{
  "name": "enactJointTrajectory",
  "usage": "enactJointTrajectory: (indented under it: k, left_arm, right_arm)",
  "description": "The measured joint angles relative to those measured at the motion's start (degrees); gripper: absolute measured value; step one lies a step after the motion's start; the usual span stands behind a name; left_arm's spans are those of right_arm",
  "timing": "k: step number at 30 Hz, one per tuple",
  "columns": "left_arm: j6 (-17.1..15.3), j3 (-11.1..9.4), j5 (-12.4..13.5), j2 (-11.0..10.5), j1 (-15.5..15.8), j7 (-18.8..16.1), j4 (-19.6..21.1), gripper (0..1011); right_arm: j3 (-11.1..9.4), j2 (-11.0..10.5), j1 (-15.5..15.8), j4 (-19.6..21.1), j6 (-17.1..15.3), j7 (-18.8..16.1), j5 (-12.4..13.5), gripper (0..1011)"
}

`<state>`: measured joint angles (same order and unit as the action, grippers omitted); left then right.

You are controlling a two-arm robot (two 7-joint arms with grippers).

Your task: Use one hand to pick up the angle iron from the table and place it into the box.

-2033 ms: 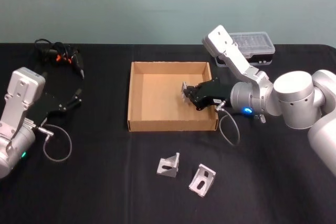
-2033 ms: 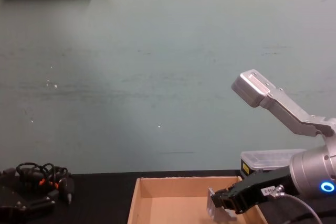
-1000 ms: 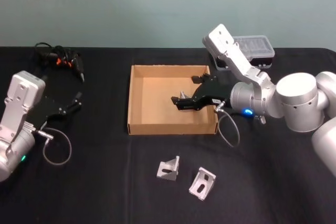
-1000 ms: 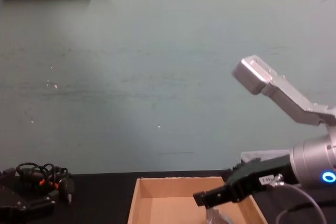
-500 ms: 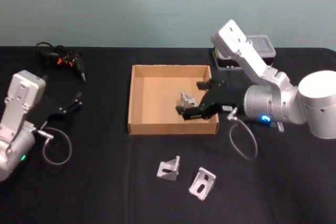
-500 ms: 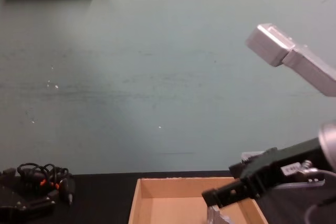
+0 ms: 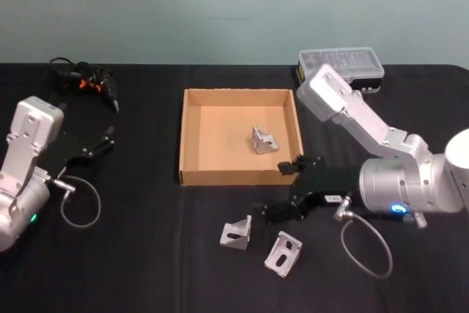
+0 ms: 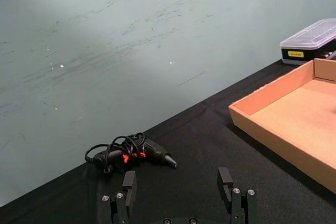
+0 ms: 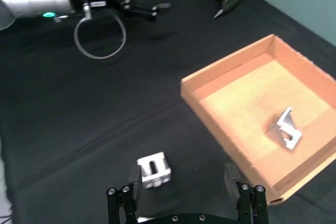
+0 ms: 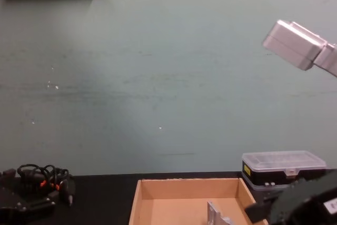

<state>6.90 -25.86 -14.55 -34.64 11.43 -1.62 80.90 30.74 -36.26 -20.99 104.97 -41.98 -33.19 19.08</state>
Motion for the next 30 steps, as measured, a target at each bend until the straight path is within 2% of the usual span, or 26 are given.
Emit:
enactJointTrajectory:
  k: [7, 14, 23, 30]
  left_arm:
    - [0.0, -0.01, 0.0, 0.0, 0.0, 0.0, 0.0, 1011]
    - [0.0, 0.0, 0.0, 0.0, 0.0, 0.0, 0.0, 1011]
    - [0.0, 0.0, 0.0, 0.0, 0.0, 0.0, 0.0, 1011]
    - [0.0, -0.01, 0.0, 0.0, 0.0, 0.0, 0.0, 1011]
  right_arm:
    - [-0.22, -2.38, 2.91, 4.14, -3.4, 1.75, 1.46, 1003]
    - [-1.04, -3.51, 5.96, 6.16, -5.46, 4.31, 2.96, 1003]
    - [-0.46, -3.47, 6.9, 5.55, -7.63, 5.72, 3.38, 1003]
    - [-0.18, -2.46, 6.87, 3.56, -8.18, 6.54, 3.15, 1002]
